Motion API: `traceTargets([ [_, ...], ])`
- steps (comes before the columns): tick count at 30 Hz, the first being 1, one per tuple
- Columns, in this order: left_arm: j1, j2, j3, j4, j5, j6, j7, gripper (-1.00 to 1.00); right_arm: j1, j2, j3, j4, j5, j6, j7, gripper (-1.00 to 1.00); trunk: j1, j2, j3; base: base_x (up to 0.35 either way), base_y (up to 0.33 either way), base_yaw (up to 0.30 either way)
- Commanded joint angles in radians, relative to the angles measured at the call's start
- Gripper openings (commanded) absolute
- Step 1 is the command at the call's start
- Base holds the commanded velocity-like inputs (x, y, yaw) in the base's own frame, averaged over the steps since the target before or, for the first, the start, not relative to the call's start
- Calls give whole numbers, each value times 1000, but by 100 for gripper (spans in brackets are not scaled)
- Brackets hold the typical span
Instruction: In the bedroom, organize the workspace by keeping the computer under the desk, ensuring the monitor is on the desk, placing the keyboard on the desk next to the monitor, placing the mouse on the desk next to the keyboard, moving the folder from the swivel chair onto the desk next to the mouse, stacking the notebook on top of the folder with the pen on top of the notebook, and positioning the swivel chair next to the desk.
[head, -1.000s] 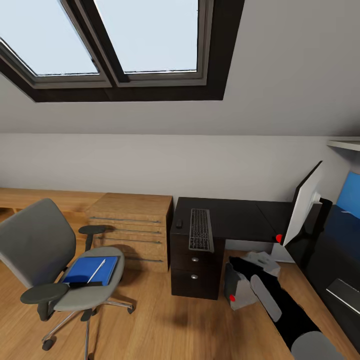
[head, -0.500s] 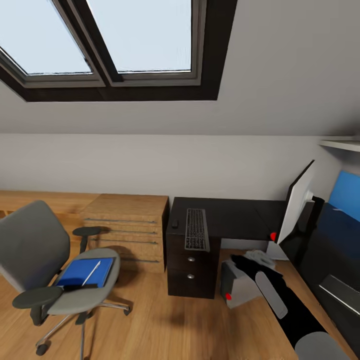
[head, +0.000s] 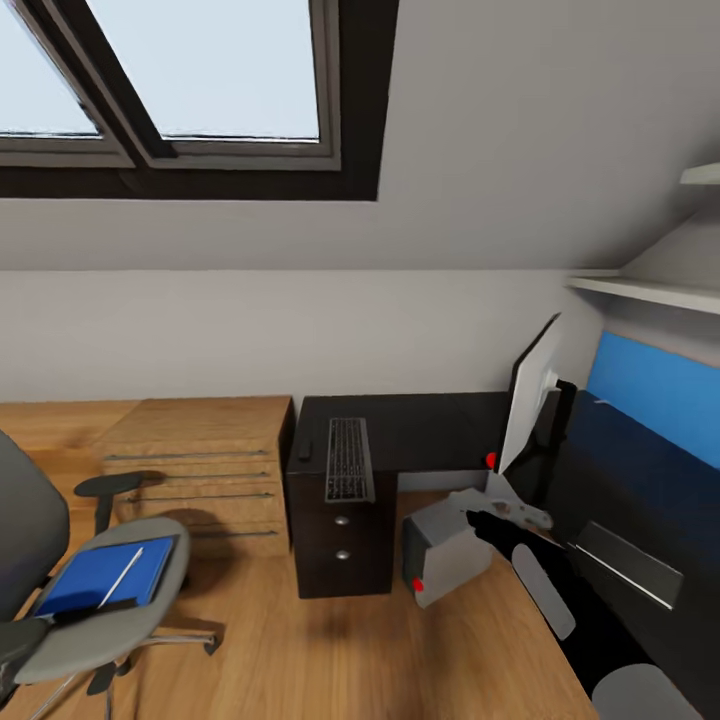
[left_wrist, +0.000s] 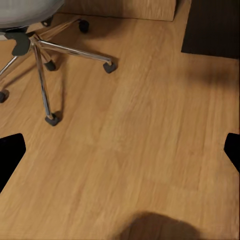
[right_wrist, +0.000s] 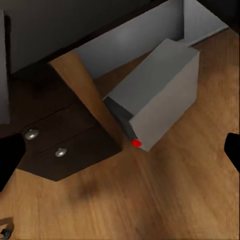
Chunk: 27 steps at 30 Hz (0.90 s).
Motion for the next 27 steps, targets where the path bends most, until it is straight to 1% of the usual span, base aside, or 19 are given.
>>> traceTargets([
  [1, 0, 1, -3, -2, 10, -6, 3, 100, -1, -1, 4, -1, -2, 1, -9, 100, 1, -1, -1, 218, -228, -297],
  [3, 0, 1, -3, -2, 10, -6, 3, 100, -1, -1, 5, -1, 13, 1, -9, 100, 1, -1, -2, 224, -234, -289],
  [4, 0, 1, -3, -2, 11, -4, 3, 100, -1, -1, 4, -1, 28, 1, -9, 100, 1, -1, -3, 232, -244, -200],
  [10, 0, 2, -2, 8, 12, -4, 3, 100, 0, -2, 4, -2, 33, 1, -9, 100, 1, -1, -4, 215, -226, -70],
  [21, 0, 2, -2, 14, 12, -6, 3, 100, 0, -3, 4, -1, 34, 1, -10, 100, 1, -1, -4, 22, -23, -3],
  [25, 0, 2, -3, 20, 12, -7, 3, 100, 0, -4, 3, -1, 34, 0, -11, 100, 1, -1, -4, 0, 0, -141],
  [27, 0, 2, -3, 23, 12, -7, 3, 100, 0, -11, 3, 0, 34, -1, -10, 100, 1, -1, -4, 0, 0, -226],
])
